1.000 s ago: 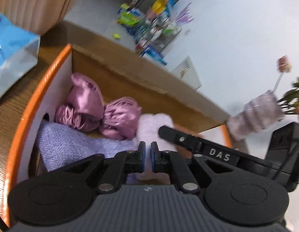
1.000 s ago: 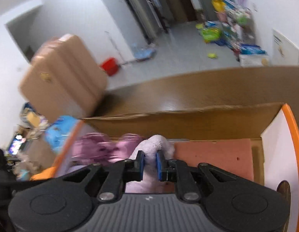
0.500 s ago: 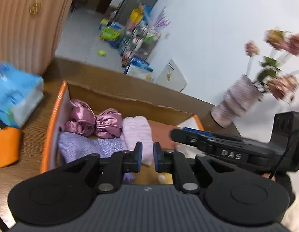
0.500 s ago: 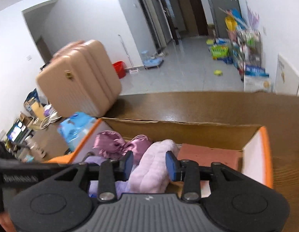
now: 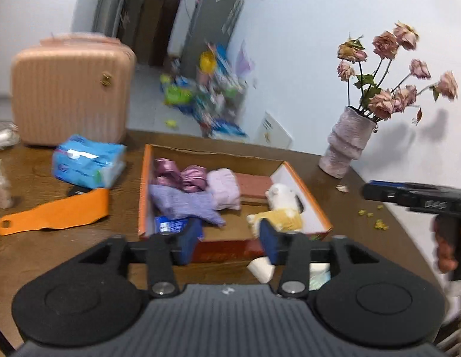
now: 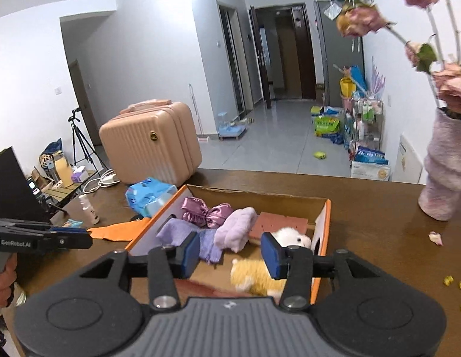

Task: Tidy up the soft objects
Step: 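Withdraw both grippers from the box back toward the pile, then close both grippers together on the light-blue plush toy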

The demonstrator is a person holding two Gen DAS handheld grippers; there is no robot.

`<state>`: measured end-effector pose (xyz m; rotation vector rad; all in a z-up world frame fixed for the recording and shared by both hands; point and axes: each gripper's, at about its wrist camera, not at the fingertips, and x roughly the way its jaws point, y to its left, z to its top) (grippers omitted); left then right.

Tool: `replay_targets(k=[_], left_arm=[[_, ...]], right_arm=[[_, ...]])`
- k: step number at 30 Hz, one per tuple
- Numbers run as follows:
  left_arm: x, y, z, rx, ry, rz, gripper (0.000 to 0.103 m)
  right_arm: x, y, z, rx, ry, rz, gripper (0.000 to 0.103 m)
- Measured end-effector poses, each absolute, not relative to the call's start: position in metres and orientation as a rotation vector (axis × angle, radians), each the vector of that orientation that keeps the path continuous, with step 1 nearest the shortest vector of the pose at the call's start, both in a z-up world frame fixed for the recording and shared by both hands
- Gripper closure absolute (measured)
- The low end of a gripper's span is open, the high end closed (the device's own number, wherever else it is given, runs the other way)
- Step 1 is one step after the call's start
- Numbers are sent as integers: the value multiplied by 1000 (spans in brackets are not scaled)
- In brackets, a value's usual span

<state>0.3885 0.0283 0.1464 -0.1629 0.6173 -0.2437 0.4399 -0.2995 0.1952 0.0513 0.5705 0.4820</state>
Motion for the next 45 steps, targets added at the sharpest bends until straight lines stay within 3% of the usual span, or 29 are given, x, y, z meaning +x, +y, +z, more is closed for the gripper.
replay_targets(k=[4,11,17,22,26,30,35,37,45], left_arm=[[322,14,112,-55,510,-148,39],[234,-1,58,-134,506,-149,24],[215,-22,25,-142,607,-202,20],[239,-54,16,-149,645,-267,20],[268,-91,16,-153,652,-353,22],[309,-124,11,-182,683,-419,38],[351,-148,-1,-268,752,-458,47],[359,-150,-7,-302,765,-457,47],[354,-136,-16,-404,823,-508,57]], right_arm=[[378,-300,160,-22,508,469,51],[290,-303,79,-55,506,433,46],[250,-321,37,74,553,408,46],[269,-347,36,113,537,333,46],[306,-370,36,166,531,304,46],[352,-379,32,198,549,298,46],[405,-390,15,263,651,290,49],[406,-396,8,331,661,348,63],[352,-381,-1,372,670,449,66]])
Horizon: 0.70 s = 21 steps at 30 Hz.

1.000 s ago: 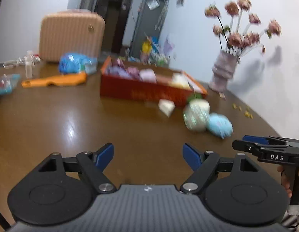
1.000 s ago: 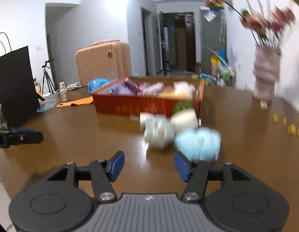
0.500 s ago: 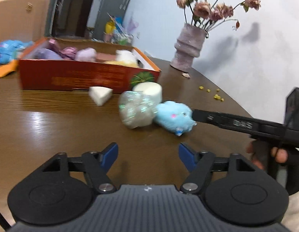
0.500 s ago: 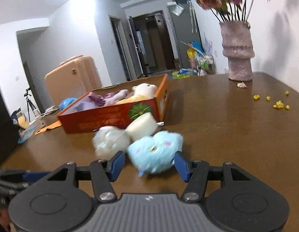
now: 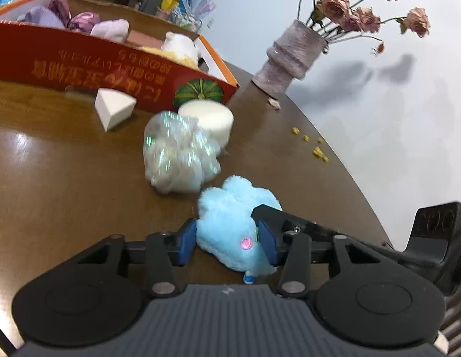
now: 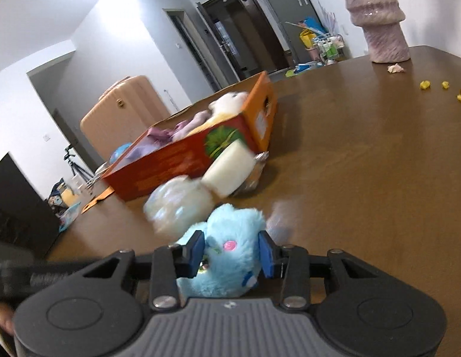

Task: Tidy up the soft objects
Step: 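Close both grippers together on the light-blue plush toy, then carry the blue plush into the box and open both grippers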

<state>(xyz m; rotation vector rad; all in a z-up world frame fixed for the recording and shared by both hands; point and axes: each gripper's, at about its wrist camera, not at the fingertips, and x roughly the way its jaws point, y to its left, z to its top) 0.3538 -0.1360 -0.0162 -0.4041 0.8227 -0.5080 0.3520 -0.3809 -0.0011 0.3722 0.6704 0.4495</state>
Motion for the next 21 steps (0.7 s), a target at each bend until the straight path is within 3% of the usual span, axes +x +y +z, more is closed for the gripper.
replay_targets(k=[11,15,17,19,21], left_arm=[[270,-40,-6,-429,773,-343,56],[253,-17,2,-493,731,-340,43],[252,-17,-1,-511,738,-373,42],[255,-21,-7,-520,765,-398,42],[259,-28,-12,-517,793,-444,52]], right_arm=[[289,-322,5,395,690,583,64],[291,-317,11,395,695,589,64],[291,-310,12,393,704,604,63],[289,-305,8,376,718,589,62],[286,-303,3,377,728,575,61]])
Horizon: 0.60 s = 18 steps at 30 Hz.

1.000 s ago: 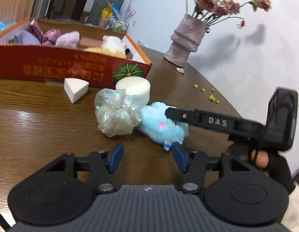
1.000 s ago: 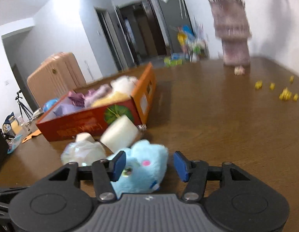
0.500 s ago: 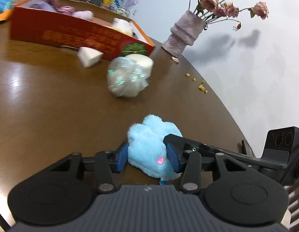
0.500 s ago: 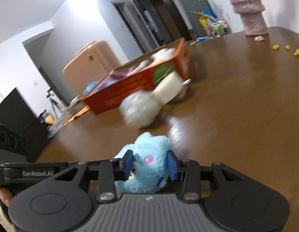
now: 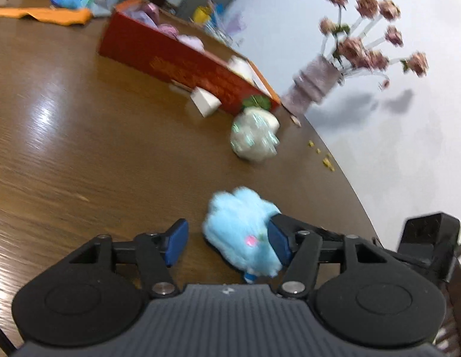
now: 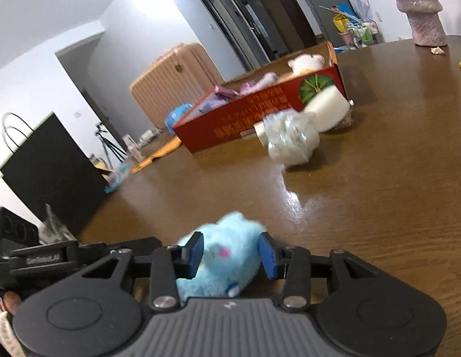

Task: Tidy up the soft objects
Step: 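Carry the blue plush into the box and open both grippers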

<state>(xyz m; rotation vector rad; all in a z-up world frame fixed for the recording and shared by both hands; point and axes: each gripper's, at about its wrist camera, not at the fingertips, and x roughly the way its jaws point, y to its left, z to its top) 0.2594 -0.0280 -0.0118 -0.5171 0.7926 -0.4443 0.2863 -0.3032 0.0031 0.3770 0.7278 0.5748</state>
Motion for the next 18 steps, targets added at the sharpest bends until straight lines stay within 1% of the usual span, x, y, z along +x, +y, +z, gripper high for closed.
replay_targets(k=[2,4,6,10,14,16,18], left_arm=[[262,-33,-17,-512,804,-471,61],[267,-37,-18,-492,795,-471,62],[274,-37,-12,-473,777,-474,68],[313,-32,24,-440,666,-506,68],[383,-22,66,-396,559,-497,68],[421,-16,75,-396,558,-500,68],[461,-7,71,-429,599,-474,68]], right_arm=[[286,-307,0,411,733,587,66],[288,-308,2,424,729,575,69],[296,-306,9,395,716,563,71],[328,-300,53,334,629,568,72],[393,-281,103,251,533,574,72],[439,-272,114,258,544,559,71],[485,-260,115,253,585,551,71]])
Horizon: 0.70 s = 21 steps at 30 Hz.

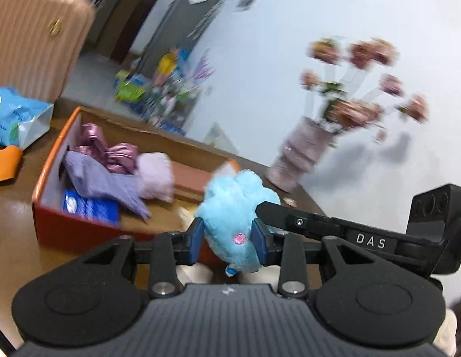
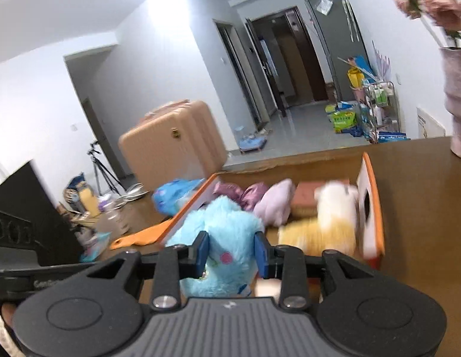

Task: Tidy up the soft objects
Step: 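Carry the blue plush into the box and open both grippers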

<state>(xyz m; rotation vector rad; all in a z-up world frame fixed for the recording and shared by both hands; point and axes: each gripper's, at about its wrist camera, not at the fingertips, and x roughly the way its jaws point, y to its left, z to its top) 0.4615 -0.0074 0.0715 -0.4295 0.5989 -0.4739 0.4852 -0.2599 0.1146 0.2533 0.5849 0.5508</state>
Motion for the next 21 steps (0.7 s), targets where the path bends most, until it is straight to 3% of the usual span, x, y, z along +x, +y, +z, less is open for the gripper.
replay_targets(k=[6,8,10,18,21], left_arm=[[529,1,34,-369,752,-397,71],[527,1,29,-305,720,-371,73],[520,0,28,-272,707,-382,67],[509,19,40,-266,682,-332,65],[498,21,49,-254,679,-298,65]], right_arm=[[575,-225,76,204,741,515,71],[592,-211,53,158,812,497,72],[592,-199,40,103,795,512,73],[588,-182,40,66,835,579,70],[580,-186,52,62,829,560,65]])
